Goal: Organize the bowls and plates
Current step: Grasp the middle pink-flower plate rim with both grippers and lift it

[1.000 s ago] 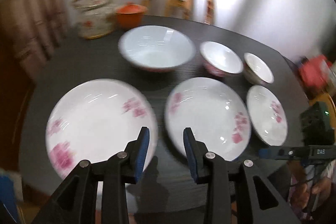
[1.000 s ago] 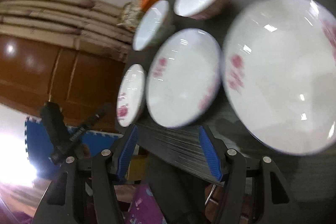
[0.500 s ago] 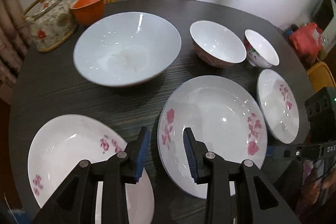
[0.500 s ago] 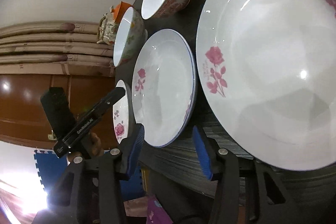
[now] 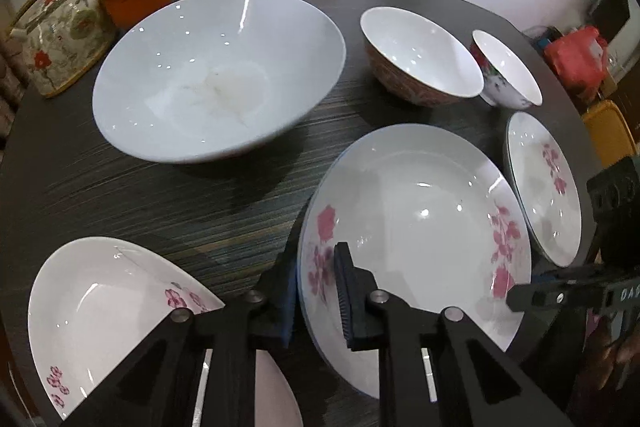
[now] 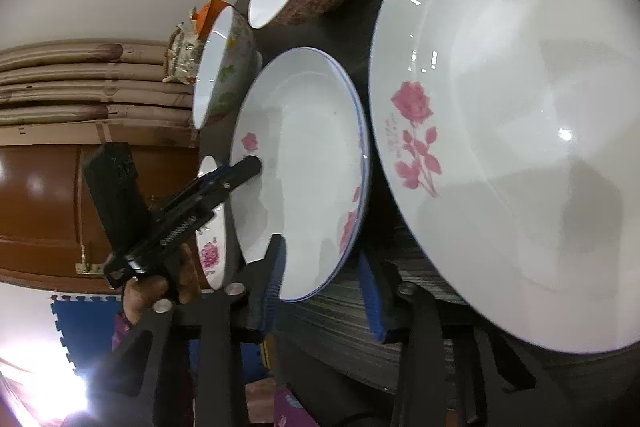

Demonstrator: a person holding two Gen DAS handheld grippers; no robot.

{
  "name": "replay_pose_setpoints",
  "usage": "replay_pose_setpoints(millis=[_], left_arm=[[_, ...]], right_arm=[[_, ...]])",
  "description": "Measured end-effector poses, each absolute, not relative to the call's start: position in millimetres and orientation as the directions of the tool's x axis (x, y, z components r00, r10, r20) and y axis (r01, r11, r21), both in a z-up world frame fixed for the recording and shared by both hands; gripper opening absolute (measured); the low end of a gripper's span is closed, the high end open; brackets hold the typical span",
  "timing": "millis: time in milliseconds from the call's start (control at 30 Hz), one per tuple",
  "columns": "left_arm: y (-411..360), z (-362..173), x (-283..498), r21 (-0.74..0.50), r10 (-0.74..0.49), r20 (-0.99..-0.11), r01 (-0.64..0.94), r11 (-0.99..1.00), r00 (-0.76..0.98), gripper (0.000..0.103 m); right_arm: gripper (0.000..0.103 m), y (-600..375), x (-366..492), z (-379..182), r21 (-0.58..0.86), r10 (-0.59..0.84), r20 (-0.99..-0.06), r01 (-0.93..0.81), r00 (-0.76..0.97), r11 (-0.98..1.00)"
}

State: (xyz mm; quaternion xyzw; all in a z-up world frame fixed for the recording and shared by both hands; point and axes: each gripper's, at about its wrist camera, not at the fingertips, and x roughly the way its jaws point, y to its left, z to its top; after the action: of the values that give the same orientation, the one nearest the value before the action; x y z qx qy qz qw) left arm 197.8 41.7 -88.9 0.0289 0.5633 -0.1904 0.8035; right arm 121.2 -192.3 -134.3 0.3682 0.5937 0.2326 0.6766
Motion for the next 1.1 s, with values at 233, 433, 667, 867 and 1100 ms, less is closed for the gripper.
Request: replay_pose_setpoints(millis=[233,433,667,867,1100], left_arm=[[42,-81,184,-0.153,-0.241,-0.905,0.26,0.953,0.35,0.014],[47,-68,162,-0.168,-0.238,-0.886,0.202,0.965,0.397,0.012],[61,-47,147,-0.186,-0.246,-0.866,0.174,0.967,0.436,0.011],[76,-27,131,-0.197,-0.244,-0.848,0.147,0.969,0.47,0.011],[101,-16,109,-0.206,-0.221,-0.838,0.086,0.975,0.499,0.011]], right_arm=[[0.017,-187,120,-134,0.739,0.719,-0.672,0.089,0.178,0.668],[0.016,-189,119,-130,0.741,0.723,-0.667,0.061,0.183,0.668],[0.016,-185,116,-117,0.745,0.729,-0.658,0.025,0.189,0.666],[0.017,-182,115,-110,0.75,0.736,-0.651,0.004,0.187,0.662],[0.017,-166,115,-98,0.749,0.744,-0.647,-0.046,0.167,0.661]])
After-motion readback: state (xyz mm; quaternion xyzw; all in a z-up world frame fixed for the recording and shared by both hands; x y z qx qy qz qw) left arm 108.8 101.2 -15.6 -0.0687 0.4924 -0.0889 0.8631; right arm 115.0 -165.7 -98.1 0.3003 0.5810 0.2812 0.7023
